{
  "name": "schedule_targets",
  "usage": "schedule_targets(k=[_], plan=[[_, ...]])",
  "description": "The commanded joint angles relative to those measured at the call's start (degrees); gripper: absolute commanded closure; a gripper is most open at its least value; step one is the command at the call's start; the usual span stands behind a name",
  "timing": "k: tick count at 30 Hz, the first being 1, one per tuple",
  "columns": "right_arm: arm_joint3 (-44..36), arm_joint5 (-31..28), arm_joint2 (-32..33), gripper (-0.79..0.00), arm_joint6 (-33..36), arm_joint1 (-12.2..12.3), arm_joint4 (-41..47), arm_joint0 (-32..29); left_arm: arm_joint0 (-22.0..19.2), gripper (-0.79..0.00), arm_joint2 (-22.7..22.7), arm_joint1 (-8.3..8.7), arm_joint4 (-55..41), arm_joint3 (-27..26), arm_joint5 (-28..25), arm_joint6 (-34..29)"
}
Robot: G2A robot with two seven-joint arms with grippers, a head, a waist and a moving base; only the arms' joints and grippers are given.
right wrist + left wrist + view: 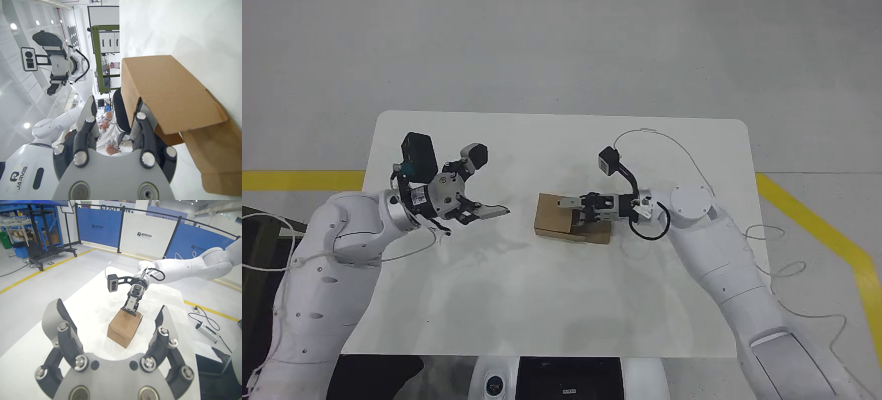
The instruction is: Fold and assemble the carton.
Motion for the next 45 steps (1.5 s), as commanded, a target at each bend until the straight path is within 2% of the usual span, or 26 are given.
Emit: schedule_targets(k=[1, 4, 7, 9, 12, 17, 27, 30, 38, 45], plan=[[-3.10, 0.83, 1.59, -0.486, 0.65, 0.72, -0.45, -1.09, 0.62, -0.785, 0.97, 0.32, 7.46, -0.16, 0.00, 7.04], [-8.25, 2.65, 3.93, -0.619, 1.31, 1.85, -1.83, -3.16, 0.84, -0.785, 2.62, 1.12, 19.26, 0.08, 0.00, 17.04], [-13.45, 4.26, 6.50, -0.711, 1.15, 2.91, -3.00, -5.58, 0.63, -0.785, 3.84, 2.08, 32.17, 1.91, 0.00, 29.86], [-16.65, 5.07, 7.91, -0.742, 1.13, 3.43, -2.76, -7.26, 0.07, -0.785, 4.16, 2.54, 40.71, 3.72, 0.08, 38.70], [-19.87, 6.94, 8.97, -0.785, 1.55, 4.04, -3.30, -9.11, -0.37, -0.785, 5.72, 3.00, 52.25, 6.23, 3.72, 50.79], [-20.51, 7.66, 9.04, -0.785, 0.61, 4.40, -3.00, -10.72, -1.71, -0.785, 9.22, 3.62, 63.01, 10.58, 7.57, 63.23], [-16.29, 5.45, 5.84, -0.785, -1.62, 3.82, -0.82, -8.77, -4.34, -0.785, 13.69, 4.79, 67.07, 12.87, 9.66, 65.31], [-16.97, 5.33, 5.94, -0.785, -1.67, 3.99, -1.27, -8.41, -4.91, -0.785, 14.58, 4.75, 66.48, 12.89, 8.58, 64.04], [-23.57, 7.47, 9.19, -0.785, -1.49, 5.41, -3.26, -11.23, -5.72, -0.785, 18.31, 3.85, 64.32, 10.60, 7.29, 53.54], [-29.49, 9.61, 12.25, -0.785, -1.15, 6.78, -4.46, -16.41, -7.09, -0.785, 20.65, 2.29, 54.59, 10.94, 4.06, 38.60]])
